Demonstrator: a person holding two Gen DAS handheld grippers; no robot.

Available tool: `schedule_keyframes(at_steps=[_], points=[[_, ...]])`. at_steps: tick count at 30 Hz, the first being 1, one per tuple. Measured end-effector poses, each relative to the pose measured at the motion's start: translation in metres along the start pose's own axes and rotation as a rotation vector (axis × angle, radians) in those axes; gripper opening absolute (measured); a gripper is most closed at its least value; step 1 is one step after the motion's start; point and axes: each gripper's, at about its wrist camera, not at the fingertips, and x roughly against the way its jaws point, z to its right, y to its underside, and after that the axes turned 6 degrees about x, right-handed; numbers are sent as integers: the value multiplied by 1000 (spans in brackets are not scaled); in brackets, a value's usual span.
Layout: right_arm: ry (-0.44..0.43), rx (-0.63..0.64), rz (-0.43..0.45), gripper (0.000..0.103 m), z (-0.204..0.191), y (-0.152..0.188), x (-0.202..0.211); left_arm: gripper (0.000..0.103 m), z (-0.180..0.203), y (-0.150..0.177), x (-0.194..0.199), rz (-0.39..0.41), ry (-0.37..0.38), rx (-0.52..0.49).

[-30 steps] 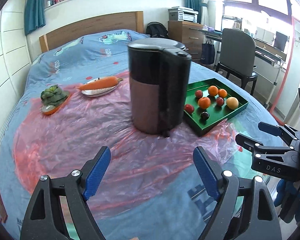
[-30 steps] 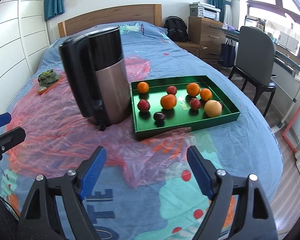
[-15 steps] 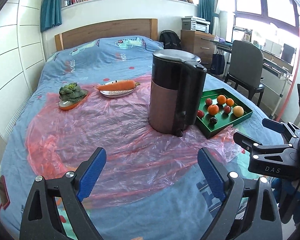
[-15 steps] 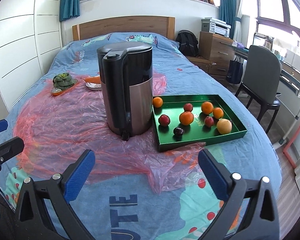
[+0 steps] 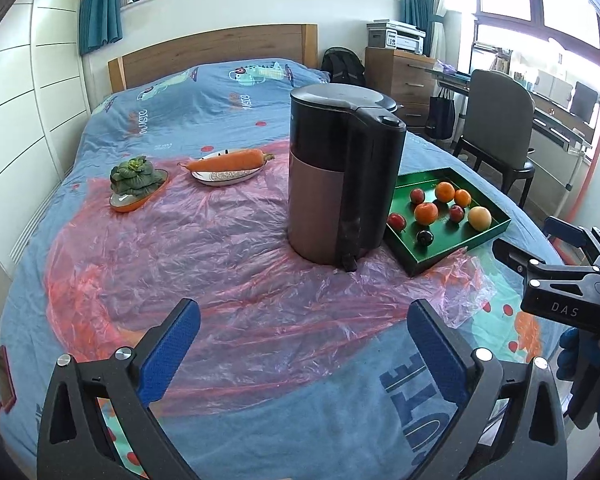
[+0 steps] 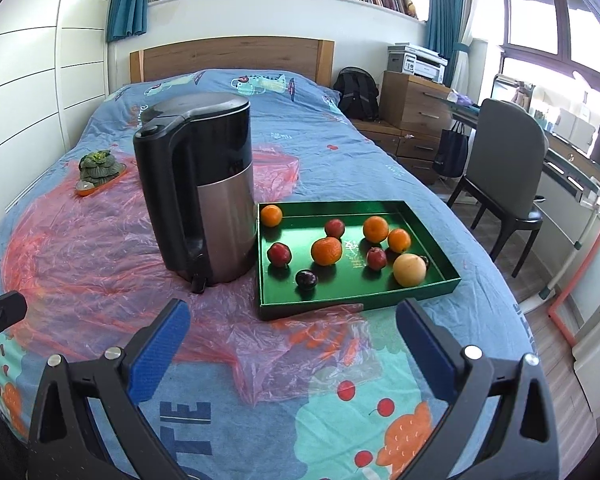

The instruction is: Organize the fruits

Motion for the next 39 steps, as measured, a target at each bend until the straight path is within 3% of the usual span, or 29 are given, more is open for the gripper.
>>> schedule_keyframes(at_steps=[9,29,39], points=[[-24,-35,-12,103,12,3,-18,102,-3,0,-15,-49,-21,15],[-26,-37,-39,103,19,8,-29,102,2,1,-23,-46,-6,18],[-36,-39,-44,103,21,8,-35,102,-3,1,-30,-56,-49,74]])
